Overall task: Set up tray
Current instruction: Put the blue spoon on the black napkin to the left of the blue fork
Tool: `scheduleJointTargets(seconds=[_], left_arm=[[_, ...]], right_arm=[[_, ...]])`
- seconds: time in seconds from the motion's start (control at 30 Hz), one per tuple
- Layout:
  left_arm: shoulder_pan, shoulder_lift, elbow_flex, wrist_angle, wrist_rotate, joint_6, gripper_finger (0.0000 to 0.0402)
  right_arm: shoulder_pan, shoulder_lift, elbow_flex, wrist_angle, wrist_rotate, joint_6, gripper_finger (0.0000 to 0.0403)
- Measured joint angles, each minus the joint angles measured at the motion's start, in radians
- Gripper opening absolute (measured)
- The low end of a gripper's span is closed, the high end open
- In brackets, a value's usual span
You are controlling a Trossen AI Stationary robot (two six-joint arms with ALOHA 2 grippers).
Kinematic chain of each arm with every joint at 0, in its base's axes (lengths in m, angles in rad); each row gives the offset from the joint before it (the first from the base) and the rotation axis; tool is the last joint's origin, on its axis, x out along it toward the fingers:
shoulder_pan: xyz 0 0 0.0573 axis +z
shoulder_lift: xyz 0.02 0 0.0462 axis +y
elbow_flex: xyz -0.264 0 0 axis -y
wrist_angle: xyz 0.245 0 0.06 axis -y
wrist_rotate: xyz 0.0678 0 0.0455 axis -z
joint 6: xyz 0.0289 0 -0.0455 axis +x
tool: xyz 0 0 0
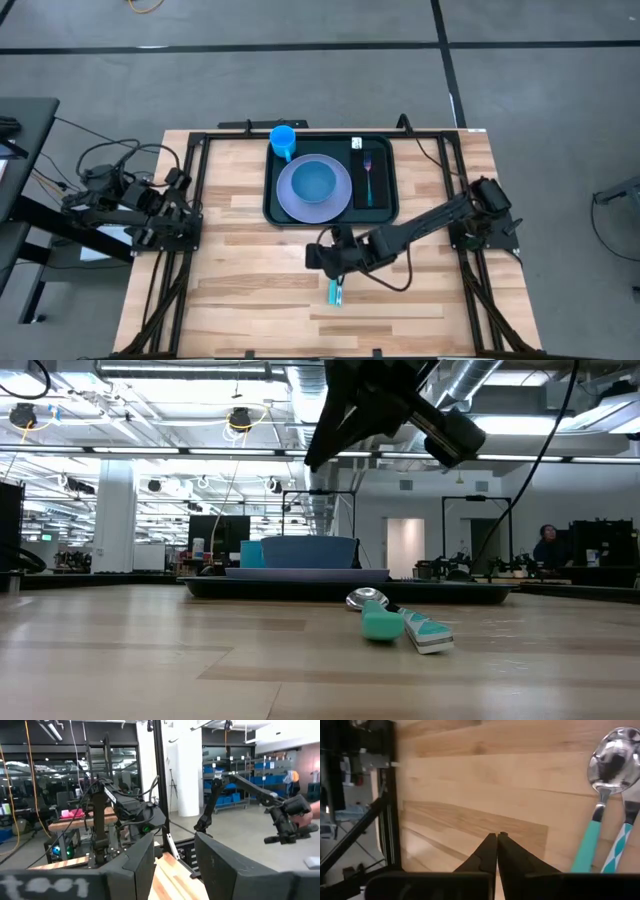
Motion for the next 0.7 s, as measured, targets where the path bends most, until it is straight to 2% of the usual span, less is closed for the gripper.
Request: scheduleJointTargets(seconds=[0.23, 0.4, 0.47, 0.7], left_arm=[[0.0, 0.0, 0.0, 0.013, 0.0, -0.046, 0.0133], [0.0, 0.0, 0.0, 0.014, 0.0, -0.062, 0.0133], [0.0, 0.0, 0.0, 0.022, 0.0, -0.102, 0.0133], [0.0, 0.0, 0.0, 0.037, 0.038, -0.137, 0.0133]], right_arm=[[0.011, 0.001, 0.0, 0.037, 0.024, -0.038, 0.0009], [0.006, 0.001, 0.0, 0.072, 0.197, -0.146, 0.0016], [0.003, 0.001, 0.0, 0.068, 0.218, -0.152, 0.0019], [-0.032, 0.001, 0.0, 0.033, 0.057, -0.133, 0.0044]])
